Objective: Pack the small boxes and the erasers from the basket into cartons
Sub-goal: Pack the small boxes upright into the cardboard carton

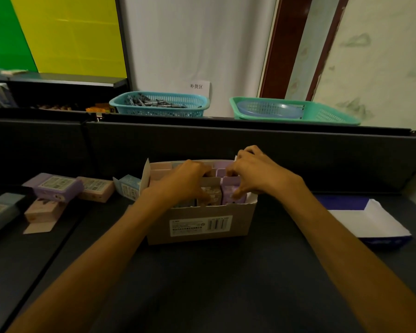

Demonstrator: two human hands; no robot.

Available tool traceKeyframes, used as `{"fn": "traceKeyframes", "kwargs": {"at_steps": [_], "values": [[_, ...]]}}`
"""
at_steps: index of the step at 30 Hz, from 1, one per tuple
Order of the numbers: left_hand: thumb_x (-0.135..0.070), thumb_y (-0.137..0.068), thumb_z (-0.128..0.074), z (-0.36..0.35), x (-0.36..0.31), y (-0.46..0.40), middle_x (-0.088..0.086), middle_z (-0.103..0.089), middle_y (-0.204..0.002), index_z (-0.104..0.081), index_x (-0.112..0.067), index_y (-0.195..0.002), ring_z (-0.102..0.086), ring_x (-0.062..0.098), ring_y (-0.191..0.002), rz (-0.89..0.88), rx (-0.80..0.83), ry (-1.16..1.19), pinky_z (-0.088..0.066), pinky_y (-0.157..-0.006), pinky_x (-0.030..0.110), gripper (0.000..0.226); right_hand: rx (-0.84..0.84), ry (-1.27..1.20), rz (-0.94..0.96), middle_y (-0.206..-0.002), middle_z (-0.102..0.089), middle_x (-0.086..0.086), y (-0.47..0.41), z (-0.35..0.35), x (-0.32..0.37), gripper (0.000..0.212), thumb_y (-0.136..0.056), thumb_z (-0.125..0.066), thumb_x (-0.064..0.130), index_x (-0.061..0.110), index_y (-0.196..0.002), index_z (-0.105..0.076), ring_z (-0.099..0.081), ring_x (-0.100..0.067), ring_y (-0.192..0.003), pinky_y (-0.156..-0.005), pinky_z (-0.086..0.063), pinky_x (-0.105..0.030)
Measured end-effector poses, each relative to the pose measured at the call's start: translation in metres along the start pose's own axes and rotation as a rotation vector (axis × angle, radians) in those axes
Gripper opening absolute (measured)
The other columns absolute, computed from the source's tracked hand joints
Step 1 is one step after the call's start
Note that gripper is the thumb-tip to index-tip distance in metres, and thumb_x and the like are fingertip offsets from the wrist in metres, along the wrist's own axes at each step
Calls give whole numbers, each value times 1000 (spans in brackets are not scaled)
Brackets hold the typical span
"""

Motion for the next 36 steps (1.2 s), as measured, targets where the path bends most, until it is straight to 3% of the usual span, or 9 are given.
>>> {"fn": "traceKeyframes", "kwargs": {"at_steps": [10, 18, 22, 27, 36], "values": [[-26, -76, -73, -1, -1, 0, -8, -57, -99, -55, -27, -103, -53, 5, -85, 1, -26, 18, -47, -79, 24, 33, 22, -32, 3, -121, -49, -3, -2, 1, -3, 55, -71, -72, 56, 31, -118, -56, -33, -30, -123, -102, -32, -42], [-26, -76, -74, 1, -4, 5, -6, -57, -103, -54, -27, -105, -53, 8, -88, 12, -32, -19, -51, -84, 31, 36, 30, -66, -2, -114, -53, 0, -5, -2, 1, 55, -70, -72, 57, 33, -117, -55, -39, -27, -118, -100, -36, -43], [-34, -77, -72, 13, -3, 13, -6, -55, -114, -53, -27, -113, -51, 9, -97, 16, -65, -108, -44, -84, 27, 41, -75, -173, 12, -115, -57, 6, 4, 16, 3, 50, -78, -64, 58, 31, -120, -53, -47, -19, -114, -102, -31, -37], [-44, -81, -65, 58, 10, 36, -2, -51, -124, -45, -28, -126, -47, 17, -112, 106, -202, -337, -40, -85, 32, 52, -267, -255, 16, -129, -55, 4, 15, 45, 22, 47, -89, -58, 46, 30, -132, -47, -49, -15, -117, -102, -34, -35], [-43, -83, -62, 113, 96, 115, 1, -43, -136, -37, -29, -136, -40, 21, -124, 332, -204, -383, -40, -96, 41, 60, -302, -280, 77, -140, -47, 2, 4, 69, 86, 54, -90, -57, 43, 26, -139, -41, -40, -18, -128, -105, -31, -35]]}}
Point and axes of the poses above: each hand's wrist, its own y-axis away from the middle knuckle, its own z-axis out of the back of the hand, x = y × z, the point moved 9 cm from there along -y, towards the middle knuckle
